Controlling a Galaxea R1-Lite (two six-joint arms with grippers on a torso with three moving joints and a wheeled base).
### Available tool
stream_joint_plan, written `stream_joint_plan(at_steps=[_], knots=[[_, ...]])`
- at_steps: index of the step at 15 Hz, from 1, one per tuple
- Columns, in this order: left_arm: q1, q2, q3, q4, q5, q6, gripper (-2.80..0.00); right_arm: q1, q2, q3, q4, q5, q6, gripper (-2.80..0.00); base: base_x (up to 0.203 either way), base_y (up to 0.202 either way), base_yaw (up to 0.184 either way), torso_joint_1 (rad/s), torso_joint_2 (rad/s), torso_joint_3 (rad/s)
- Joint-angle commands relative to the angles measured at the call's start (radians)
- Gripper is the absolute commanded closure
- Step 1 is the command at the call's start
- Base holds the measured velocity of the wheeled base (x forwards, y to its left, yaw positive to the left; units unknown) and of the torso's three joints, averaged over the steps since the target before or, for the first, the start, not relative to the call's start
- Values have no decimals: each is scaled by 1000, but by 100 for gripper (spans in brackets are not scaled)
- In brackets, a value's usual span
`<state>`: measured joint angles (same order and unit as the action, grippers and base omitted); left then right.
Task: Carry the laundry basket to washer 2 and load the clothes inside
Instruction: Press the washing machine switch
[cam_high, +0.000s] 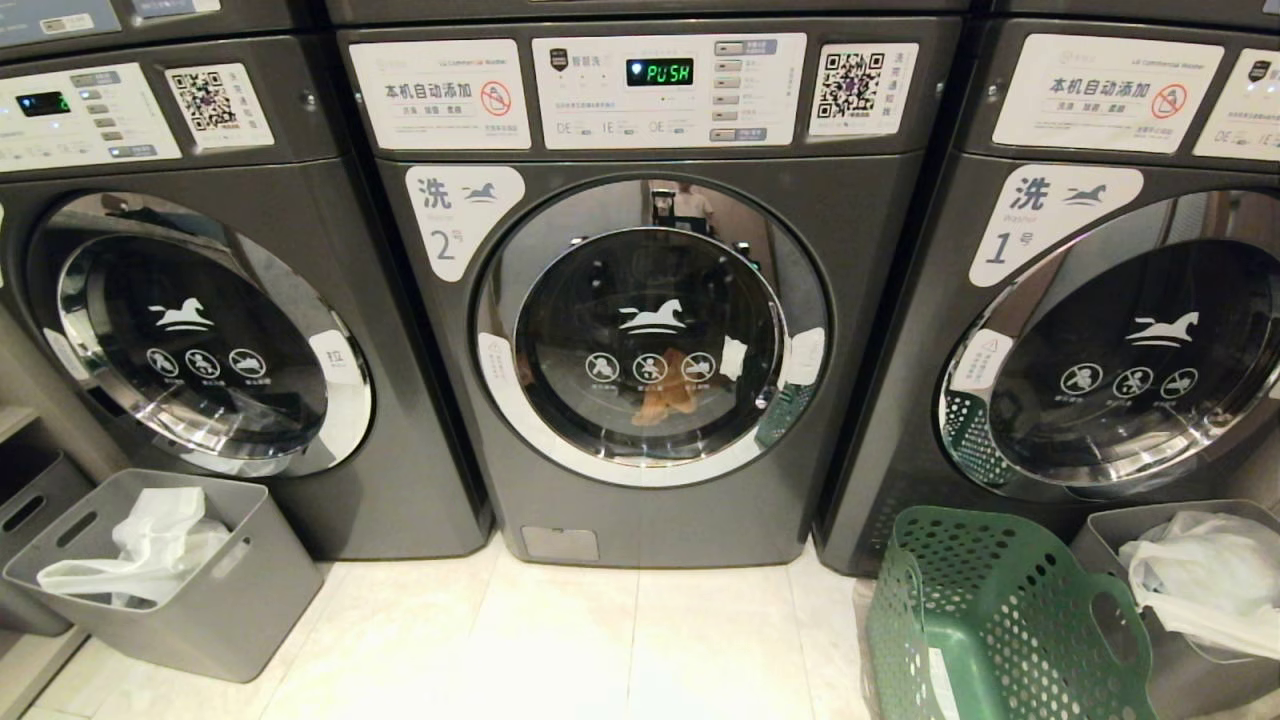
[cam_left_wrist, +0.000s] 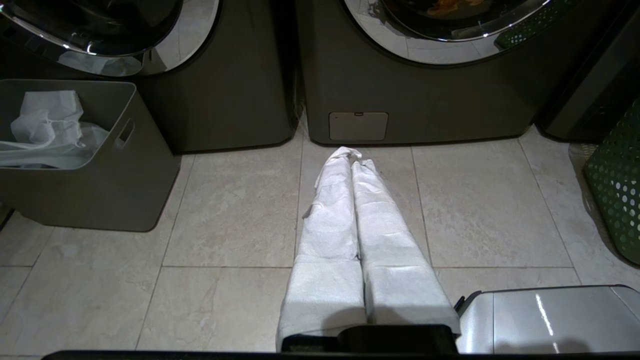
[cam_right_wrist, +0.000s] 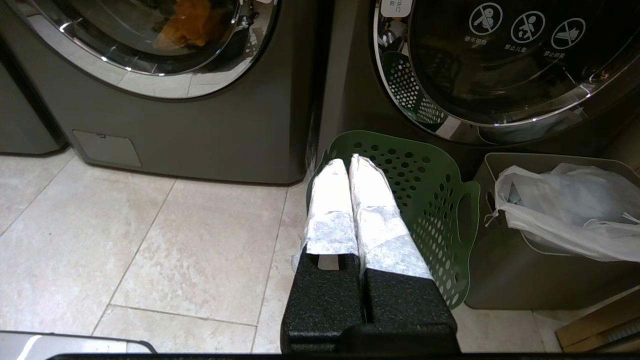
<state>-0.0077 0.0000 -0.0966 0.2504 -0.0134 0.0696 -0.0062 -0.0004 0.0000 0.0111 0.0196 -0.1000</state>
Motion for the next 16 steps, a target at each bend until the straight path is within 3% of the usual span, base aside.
stream_joint_plan(at_steps=[1, 6, 16], knots=[[0, 0, 0, 1, 0, -1, 0, 0, 2, 0, 1, 0, -1, 0, 0, 0, 0, 0, 0, 0], [0, 0, 0, 1, 0, 1, 0, 0, 2, 0, 0, 0, -1, 0, 22, 0, 0, 0, 1, -1], [0, 0, 0, 1, 0, -1, 0, 0, 2, 0, 1, -1, 2, 0, 194, 0, -1, 4, 1, 3]])
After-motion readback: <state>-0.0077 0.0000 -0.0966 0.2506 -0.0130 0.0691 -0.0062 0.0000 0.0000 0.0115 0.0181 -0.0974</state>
